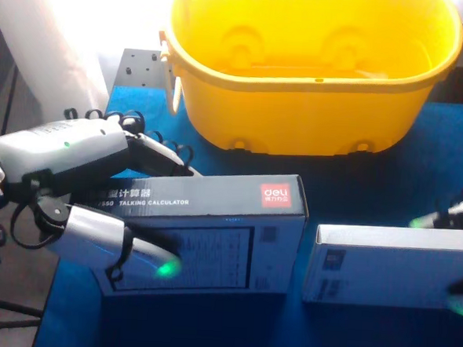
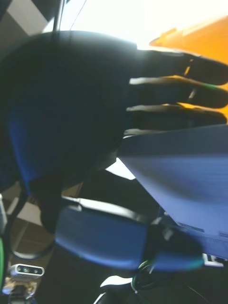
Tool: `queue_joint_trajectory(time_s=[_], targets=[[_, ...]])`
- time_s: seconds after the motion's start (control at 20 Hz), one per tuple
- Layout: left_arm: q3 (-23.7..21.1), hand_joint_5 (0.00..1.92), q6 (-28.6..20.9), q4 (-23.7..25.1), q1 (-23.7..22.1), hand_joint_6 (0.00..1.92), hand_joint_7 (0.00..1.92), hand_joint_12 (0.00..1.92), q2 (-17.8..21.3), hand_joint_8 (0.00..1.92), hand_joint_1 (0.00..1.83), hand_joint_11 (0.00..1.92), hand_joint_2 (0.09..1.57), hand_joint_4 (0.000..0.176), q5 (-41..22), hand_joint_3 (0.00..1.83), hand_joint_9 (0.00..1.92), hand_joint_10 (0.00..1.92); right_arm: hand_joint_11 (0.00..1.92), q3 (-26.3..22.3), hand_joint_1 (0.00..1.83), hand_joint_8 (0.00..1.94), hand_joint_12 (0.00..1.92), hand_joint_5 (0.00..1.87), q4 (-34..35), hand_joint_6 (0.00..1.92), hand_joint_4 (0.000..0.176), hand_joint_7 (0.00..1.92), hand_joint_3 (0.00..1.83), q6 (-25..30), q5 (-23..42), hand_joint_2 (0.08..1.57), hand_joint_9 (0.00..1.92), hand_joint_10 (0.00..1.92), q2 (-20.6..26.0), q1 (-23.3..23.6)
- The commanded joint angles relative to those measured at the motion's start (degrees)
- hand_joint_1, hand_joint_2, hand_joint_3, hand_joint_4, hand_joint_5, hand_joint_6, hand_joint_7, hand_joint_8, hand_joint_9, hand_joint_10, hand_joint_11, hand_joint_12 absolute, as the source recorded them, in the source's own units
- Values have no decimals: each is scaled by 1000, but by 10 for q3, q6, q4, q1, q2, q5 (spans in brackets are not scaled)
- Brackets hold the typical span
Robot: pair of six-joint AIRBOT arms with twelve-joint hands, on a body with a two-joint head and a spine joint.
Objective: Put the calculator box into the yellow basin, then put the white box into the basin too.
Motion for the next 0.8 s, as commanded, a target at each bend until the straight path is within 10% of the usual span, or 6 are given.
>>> queue_joint_trajectory(time_s=[0.0,0.05,0.1,0.25,0.4,0.75], targets=[[4,891,5,-4,6,863,893,1395,-6,56,1135,357,1121,0,-35,15,751,359,842,5,1364,1257,1683,896,-9,822,0,850,3,1,-32,1160,861,1495,-11,11],[6,895,5,-9,11,1111,832,1409,-9,962,1181,502,1156,0,-37,25,834,428,907,7,1363,1300,1692,843,-10,933,0,799,1,1,-31,1179,848,1518,-15,13],[8,800,5,-12,14,1172,820,1454,-10,1161,1320,682,1181,0,-41,0,841,1187,816,7,1363,1209,1670,872,-10,1008,0,822,0,1,-31,1167,856,1460,-17,13],[10,795,5,-26,22,1162,839,1572,-11,1242,1355,660,1181,0,-67,0,809,1401,1068,7,1240,1537,1898,895,-10,876,0,819,2,1,-31,1192,1012,1804,-17,17],[10,847,-48,-30,47,1106,862,1426,1,1194,1359,682,1164,0,-144,0,823,1347,719,7,1359,1053,1588,917,-10,1086,0,888,0,15,-57,1145,857,1353,-15,17],[-12,804,-87,-25,57,1172,888,1395,39,1076,1361,755,1156,0,-269,1,879,1306,865,3,1378,953,1422,936,-13,1001,0,961,1,31,-92,1109,960,1226,-10,17]])
